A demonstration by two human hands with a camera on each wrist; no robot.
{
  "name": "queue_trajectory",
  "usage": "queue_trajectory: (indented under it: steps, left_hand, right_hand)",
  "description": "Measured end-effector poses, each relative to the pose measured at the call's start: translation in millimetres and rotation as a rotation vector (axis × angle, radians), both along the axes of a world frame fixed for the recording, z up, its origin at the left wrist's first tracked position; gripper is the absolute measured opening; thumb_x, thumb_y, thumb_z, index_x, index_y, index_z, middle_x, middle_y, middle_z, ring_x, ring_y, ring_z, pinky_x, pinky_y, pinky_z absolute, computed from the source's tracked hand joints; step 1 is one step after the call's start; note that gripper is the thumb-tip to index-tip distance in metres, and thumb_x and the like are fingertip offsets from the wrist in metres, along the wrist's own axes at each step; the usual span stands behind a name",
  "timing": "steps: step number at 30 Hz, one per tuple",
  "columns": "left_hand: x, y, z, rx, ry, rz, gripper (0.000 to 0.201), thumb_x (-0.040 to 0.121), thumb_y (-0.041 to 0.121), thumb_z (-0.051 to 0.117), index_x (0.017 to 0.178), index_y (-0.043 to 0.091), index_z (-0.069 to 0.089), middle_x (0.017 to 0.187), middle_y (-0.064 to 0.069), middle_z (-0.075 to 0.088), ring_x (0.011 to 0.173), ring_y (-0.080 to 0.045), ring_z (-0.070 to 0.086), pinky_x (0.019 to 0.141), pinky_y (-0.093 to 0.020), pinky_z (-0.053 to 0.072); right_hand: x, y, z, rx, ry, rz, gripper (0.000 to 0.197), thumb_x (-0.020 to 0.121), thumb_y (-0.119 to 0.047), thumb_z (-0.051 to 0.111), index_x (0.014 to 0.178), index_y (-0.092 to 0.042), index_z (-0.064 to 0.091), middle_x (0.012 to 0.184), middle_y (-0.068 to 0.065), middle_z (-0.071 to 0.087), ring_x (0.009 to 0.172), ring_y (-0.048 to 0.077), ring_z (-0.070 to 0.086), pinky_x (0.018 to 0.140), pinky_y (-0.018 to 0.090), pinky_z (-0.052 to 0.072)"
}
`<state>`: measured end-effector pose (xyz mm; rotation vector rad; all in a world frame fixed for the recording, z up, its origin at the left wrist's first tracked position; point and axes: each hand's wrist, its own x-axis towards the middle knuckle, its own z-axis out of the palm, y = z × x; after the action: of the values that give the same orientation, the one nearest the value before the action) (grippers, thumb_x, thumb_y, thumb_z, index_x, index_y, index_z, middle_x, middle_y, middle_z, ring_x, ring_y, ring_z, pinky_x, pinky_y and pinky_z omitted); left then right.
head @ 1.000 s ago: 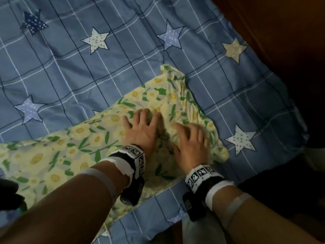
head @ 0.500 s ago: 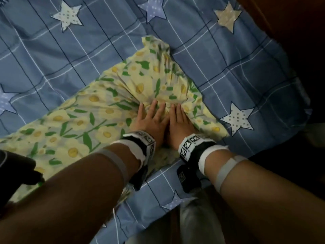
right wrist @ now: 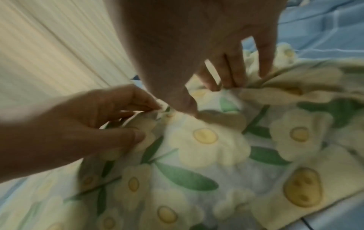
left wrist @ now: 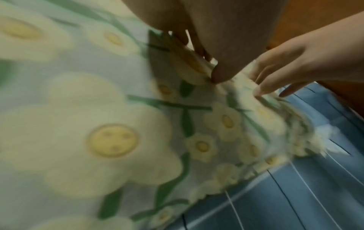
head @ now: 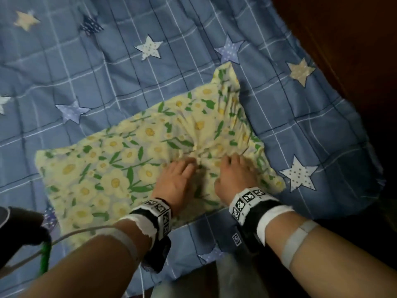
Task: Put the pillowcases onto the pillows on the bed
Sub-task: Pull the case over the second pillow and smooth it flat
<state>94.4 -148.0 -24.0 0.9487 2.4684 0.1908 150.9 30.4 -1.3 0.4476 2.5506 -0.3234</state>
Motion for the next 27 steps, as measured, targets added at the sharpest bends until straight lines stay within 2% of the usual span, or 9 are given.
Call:
queue_trajectory:
  steps: [1,3,6,10,15,19,23,25,27]
  left_hand:
    - [-6,-15,4,-0.058,0.083,0.101,0.058,0.084,0.037,0.059,0.138,0.022,0.044,0.145,-0.009,0.044,0.128,-0.035,0.046,0.111,-0.047,0.033]
    - [-17,-42,16,-0.145,0.171,0.342,0.069,0.082,0.050,0.061,0.142,0.035,0.032,0.151,-0.009,0.035,0.134,-0.035,0.039,0.111,-0.055,0.029]
    - [-26,-82,18,-0.200,0.055,0.561,0.077,0.082,0.075,0.047,0.147,0.060,0.008,0.162,0.002,0.011,0.147,-0.027,0.017,0.111,-0.065,0.025]
    - [10,-107,-7,-0.282,-0.100,0.495,0.072,0.086,0.079,0.028,0.146,0.061,-0.008,0.164,0.010,-0.016,0.152,-0.016,-0.013,0.111,-0.072,0.014]
    - [-21,-99,-47,-0.324,-0.206,0.497,0.074,0.090,0.075,0.031,0.145,0.059,-0.017,0.162,0.008,-0.025,0.150,-0.018,-0.023,0.108,-0.077,0.002]
    - [-80,-92,-63,-0.293,-0.262,0.524,0.076,0.089,0.073,0.037,0.146,0.059,-0.012,0.163,0.008,-0.023,0.151,-0.020,-0.019,0.107,-0.079,0.003]
    - [-75,-102,-47,-0.190,-0.273,0.533,0.078,0.085,0.076,0.042,0.145,0.062,-0.005,0.164,0.012,-0.015,0.152,-0.018,-0.011,0.109,-0.077,0.007]
    - [-61,-113,-33,-0.086,-0.246,0.569,0.083,0.080,0.080,0.045,0.147,0.061,0.000,0.165,0.013,-0.005,0.153,-0.018,-0.001,0.112,-0.073,0.012]
    - [-53,-131,-16,0.066,-0.126,0.784,0.085,0.076,0.079,0.049,0.149,0.054,0.014,0.161,0.004,0.021,0.147,-0.024,0.025,0.112,-0.061,0.030]
  right_hand:
    - [-9,-3,9,0.012,0.135,0.055,0.065,0.075,-0.038,0.061,0.133,-0.018,0.038,0.132,0.011,0.042,0.123,0.033,0.040,0.097,0.049,0.039]
    - [-24,-18,16,-0.058,0.263,0.244,0.072,0.077,-0.043,0.061,0.141,-0.028,0.032,0.147,0.010,0.030,0.137,0.034,0.029,0.107,0.055,0.030]
    - [-39,-47,1,-0.195,0.062,0.397,0.087,0.084,-0.058,0.056,0.150,-0.047,0.001,0.162,-0.003,-0.015,0.149,0.030,-0.014,0.116,0.063,0.006]
    - [-21,-80,-41,-0.116,-0.121,0.404,0.089,0.086,-0.062,0.049,0.149,-0.047,-0.013,0.161,-0.004,-0.025,0.147,0.030,-0.024,0.112,0.068,0.003]
    - [-53,-73,-67,-0.006,-0.190,0.456,0.087,0.089,-0.066,0.042,0.145,-0.049,-0.022,0.158,-0.005,-0.033,0.146,0.027,-0.027,0.113,0.068,0.002]
    - [-116,-70,-83,0.017,-0.207,0.448,0.088,0.086,-0.071,0.043,0.146,-0.051,-0.018,0.159,-0.007,-0.029,0.147,0.028,-0.024,0.112,0.070,0.005]
    - [-109,-70,-66,-0.028,-0.155,0.433,0.087,0.081,-0.075,0.044,0.147,-0.053,-0.007,0.162,-0.009,-0.017,0.149,0.026,-0.015,0.112,0.068,0.010]
    - [-91,-66,-51,-0.067,-0.025,0.400,0.079,0.078,-0.075,0.046,0.146,-0.054,0.011,0.160,-0.007,0.007,0.148,0.027,0.007,0.110,0.063,0.021]
    - [-84,-52,-33,-0.120,0.187,0.274,0.064,0.078,-0.067,0.052,0.137,-0.042,0.041,0.140,0.004,0.034,0.130,0.031,0.035,0.103,0.052,0.038]
